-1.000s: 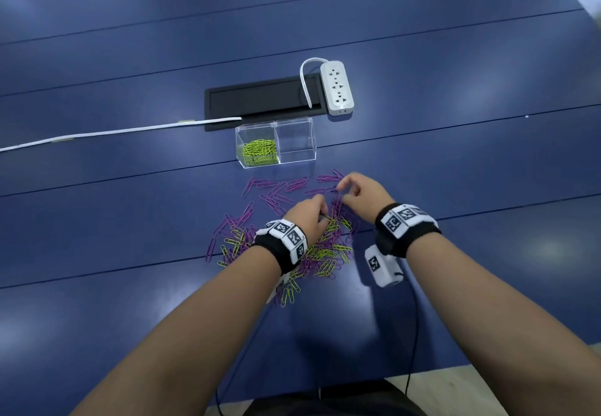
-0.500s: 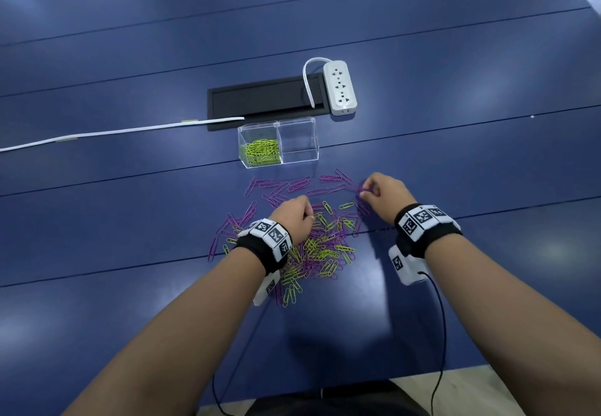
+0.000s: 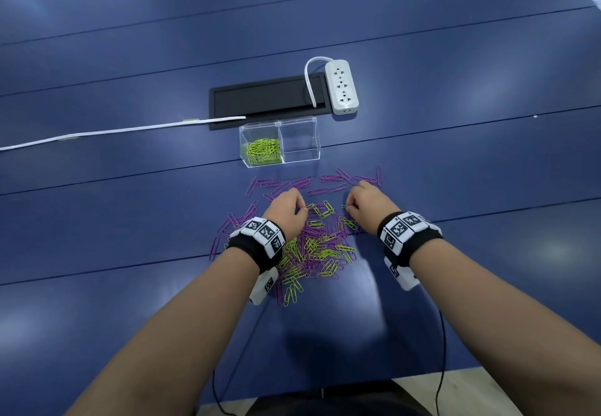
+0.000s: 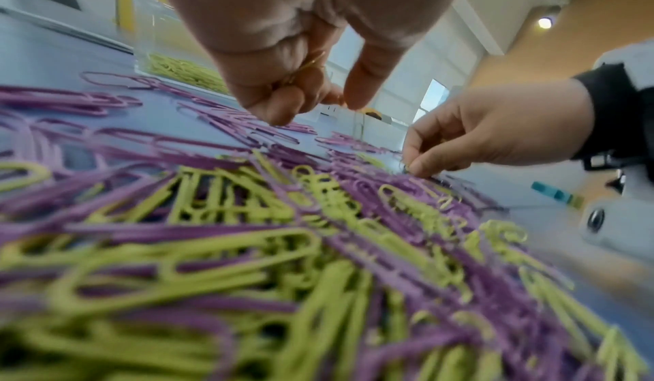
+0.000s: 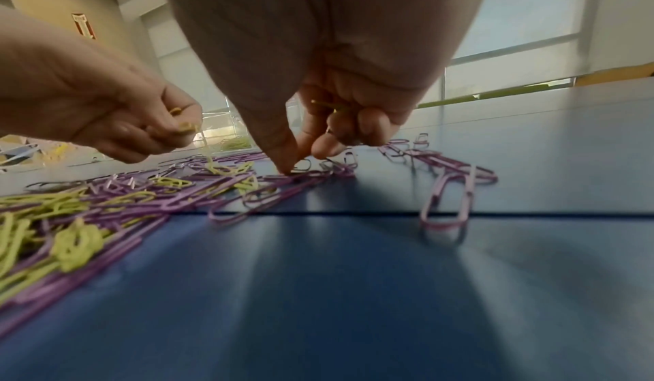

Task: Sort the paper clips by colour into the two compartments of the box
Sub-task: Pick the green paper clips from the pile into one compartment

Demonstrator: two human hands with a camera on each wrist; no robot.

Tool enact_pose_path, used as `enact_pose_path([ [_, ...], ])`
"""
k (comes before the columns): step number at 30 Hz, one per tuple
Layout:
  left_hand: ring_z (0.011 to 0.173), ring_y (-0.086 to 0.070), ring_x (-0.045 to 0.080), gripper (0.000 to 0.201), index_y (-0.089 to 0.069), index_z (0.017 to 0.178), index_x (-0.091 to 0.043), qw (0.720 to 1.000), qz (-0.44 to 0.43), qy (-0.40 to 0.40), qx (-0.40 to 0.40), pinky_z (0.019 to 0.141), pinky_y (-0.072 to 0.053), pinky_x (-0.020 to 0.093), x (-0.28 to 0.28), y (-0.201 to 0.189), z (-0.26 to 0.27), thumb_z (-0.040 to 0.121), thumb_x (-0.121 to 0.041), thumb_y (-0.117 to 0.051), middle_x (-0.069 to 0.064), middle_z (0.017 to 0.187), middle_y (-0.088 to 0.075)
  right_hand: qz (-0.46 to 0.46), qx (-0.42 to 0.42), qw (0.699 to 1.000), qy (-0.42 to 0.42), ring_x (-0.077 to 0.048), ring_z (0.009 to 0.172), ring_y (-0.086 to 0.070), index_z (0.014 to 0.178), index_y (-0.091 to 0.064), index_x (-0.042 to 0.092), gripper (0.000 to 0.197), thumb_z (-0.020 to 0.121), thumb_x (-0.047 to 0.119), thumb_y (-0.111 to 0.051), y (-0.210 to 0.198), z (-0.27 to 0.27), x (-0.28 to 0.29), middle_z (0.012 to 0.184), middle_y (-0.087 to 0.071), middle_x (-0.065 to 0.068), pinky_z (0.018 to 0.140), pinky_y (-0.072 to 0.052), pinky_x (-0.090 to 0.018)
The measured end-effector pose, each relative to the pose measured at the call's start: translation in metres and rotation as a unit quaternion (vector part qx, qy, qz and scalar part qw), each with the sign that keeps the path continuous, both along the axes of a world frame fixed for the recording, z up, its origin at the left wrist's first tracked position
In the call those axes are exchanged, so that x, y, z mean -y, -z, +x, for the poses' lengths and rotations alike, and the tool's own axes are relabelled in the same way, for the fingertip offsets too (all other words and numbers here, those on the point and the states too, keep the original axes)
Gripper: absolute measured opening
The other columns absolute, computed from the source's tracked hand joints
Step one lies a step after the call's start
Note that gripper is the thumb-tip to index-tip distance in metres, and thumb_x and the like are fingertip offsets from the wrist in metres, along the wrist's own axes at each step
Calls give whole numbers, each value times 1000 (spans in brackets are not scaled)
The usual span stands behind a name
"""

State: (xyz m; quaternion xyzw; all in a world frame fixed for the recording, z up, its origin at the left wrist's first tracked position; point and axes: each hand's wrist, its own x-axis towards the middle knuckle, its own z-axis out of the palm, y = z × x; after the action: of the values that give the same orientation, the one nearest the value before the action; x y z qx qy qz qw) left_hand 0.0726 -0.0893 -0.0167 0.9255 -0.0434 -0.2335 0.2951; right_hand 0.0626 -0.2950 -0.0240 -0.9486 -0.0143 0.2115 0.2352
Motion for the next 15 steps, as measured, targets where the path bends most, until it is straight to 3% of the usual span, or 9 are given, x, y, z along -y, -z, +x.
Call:
enact_pose_path([
  [4, 65, -44, 15, 11, -48, 83, -13, 990, -91, -104, -16, 60, -38, 30, 5, -6, -2, 92, -17, -45, -1, 76, -52, 69, 13, 996, 58, -21, 84, -52, 86, -55, 14, 3, 88, 14, -54, 0, -1, 1, 89, -55, -2, 82, -45, -34],
  [7, 59, -48, 8, 12, -49, 76, -16, 951, -223, -204, -68, 66, -39, 30, 6, -5, -2, 88, -17, -48, 3, 92, -70, 175, 7, 973, 152, -14, 72, -50, 98, -59, 15, 10, 90, 11, -54, -5, 0, -2, 83, -57, 1, 72, -42, -25],
  [8, 53, -45, 6, 14, -46, 74, -17, 936, -256, -227, -82, 63, -37, 28, 6, -5, -2, 87, -13, -47, 7, 95, -72, 207, -8, 963, 172, -12, 64, -48, 102, -60, 16, 17, 91, 9, -50, -5, 2, -4, 79, -55, 2, 65, -41, -24],
  [10, 44, -36, 8, 18, -40, 72, -16, 914, -293, -263, -97, 52, -32, 26, 6, -9, -2, 86, -6, -45, 12, 93, -72, 255, -49, 942, 213, -14, 52, -39, 95, -64, 19, 26, 91, 7, -41, -8, 7, -10, 68, -51, 2, 51, -35, -26],
  [12, 40, -35, 9, 17, -38, 73, -14, 903, -307, -286, -95, 47, -30, 27, 3, -12, -1, 85, -2, -42, 12, 85, -72, 256, -65, 938, 223, -19, 54, -40, 81, -66, 17, 30, 90, 10, -38, -8, 11, -18, 64, -53, -2, 53, -36, -31],
  [15, 40, -41, 11, 8, -46, 72, -15, 914, -282, -286, -60, 52, -34, 33, -6, -13, 4, 79, -12, -47, 11, 70, -66, 141, -39, 975, 165, -22, 68, -55, 83, -66, 0, 23, 86, 17, -52, -13, 12, -30, 80, -67, -16, 70, -51, -37],
])
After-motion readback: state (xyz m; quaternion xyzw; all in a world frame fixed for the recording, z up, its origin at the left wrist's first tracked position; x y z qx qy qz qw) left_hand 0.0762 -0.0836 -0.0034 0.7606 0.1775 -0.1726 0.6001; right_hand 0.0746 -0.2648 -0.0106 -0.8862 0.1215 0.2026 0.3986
